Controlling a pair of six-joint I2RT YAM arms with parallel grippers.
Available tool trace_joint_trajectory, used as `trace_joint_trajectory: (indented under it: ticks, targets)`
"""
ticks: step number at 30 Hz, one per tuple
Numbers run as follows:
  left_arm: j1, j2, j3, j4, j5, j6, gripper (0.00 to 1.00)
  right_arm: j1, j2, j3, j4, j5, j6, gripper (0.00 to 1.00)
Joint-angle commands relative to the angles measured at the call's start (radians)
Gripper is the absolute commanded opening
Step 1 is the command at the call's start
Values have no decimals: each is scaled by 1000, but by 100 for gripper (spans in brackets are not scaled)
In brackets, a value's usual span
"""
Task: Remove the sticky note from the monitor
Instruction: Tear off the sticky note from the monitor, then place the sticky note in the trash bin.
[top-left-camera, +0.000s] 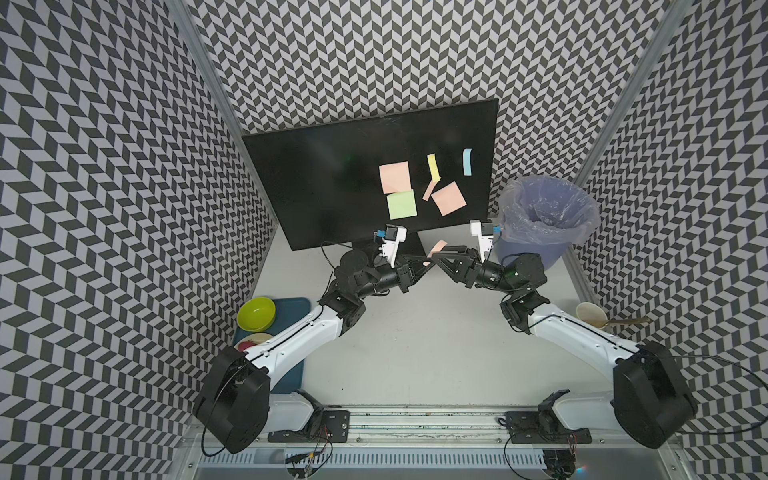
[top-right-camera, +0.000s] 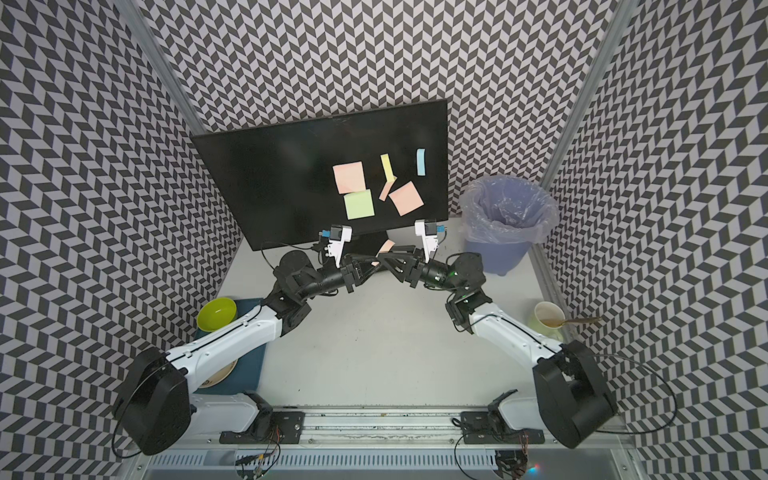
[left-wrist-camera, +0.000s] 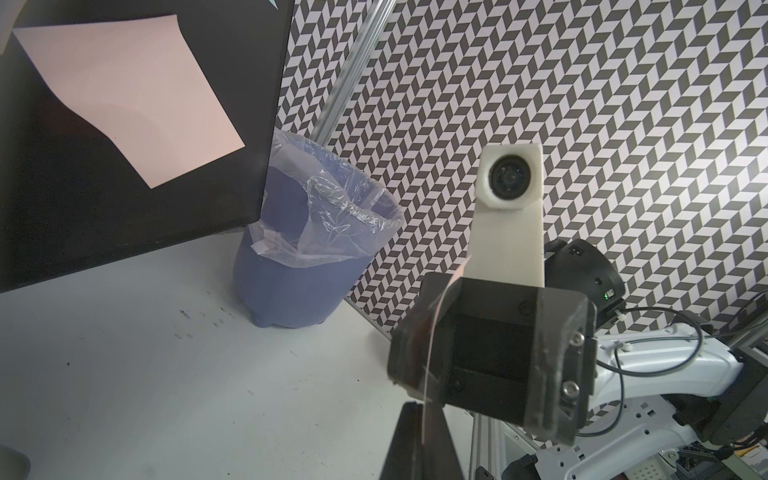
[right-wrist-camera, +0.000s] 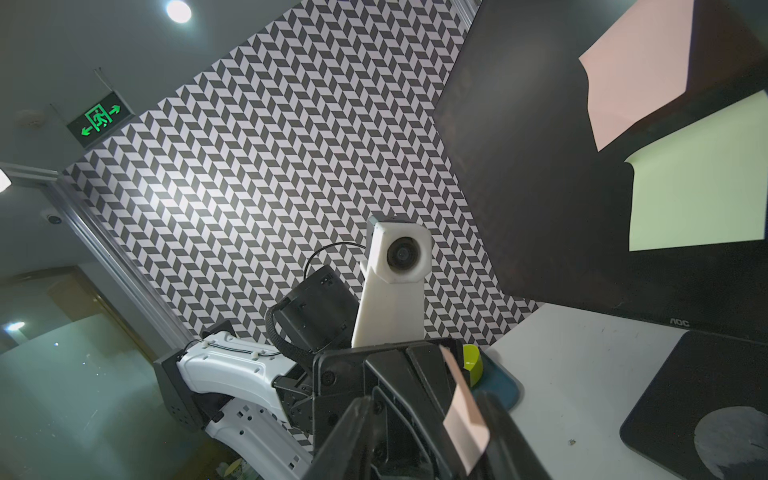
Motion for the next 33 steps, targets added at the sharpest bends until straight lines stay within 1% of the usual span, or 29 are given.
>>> trace_joint_trajectory:
  ticks: [1,5,10,11,12,13,15,18,20,23,27,30,33]
  targets:
    - [-6,-22,19,35,14,16,0,3,14,5,74,-15,23,35]
    - [-7,-23,18,26,13,23,0,2,19,5,73,-14,24,22]
    - [-7,-23,23,23,11,25,0,2,19,9,53,-7,11,1]
    - [-7,-24,25,18,10,26,5,1,18,9,49,-4,7,0]
    - [-7,-26,25,15,9,27,15,-1,16,8,45,1,4,0]
    - [-7,-28,28,11,8,29,27,-4,12,6,39,5,-1,0]
    - [-8,-34,30,-6,2,41,45,-21,-1,4,22,13,-12,0]
    - [-6,-50,32,-51,-28,72,68,-65,-34,0,-42,36,-50,0]
    - [-5,-67,29,-83,-61,96,78,-110,-69,6,-150,74,-122,0]
    - [1,-89,23,-121,-109,126,85,-196,-118,30,-325,153,-247,0]
    - [8,-106,20,-173,-176,168,90,-350,-151,78,-508,283,-409,0]
    - [9,-112,20,-201,-225,198,92,-486,-144,136,-576,348,-486,0]
    - [9,-106,20,-208,-275,220,93,-547,-114,198,-575,404,-523,0]
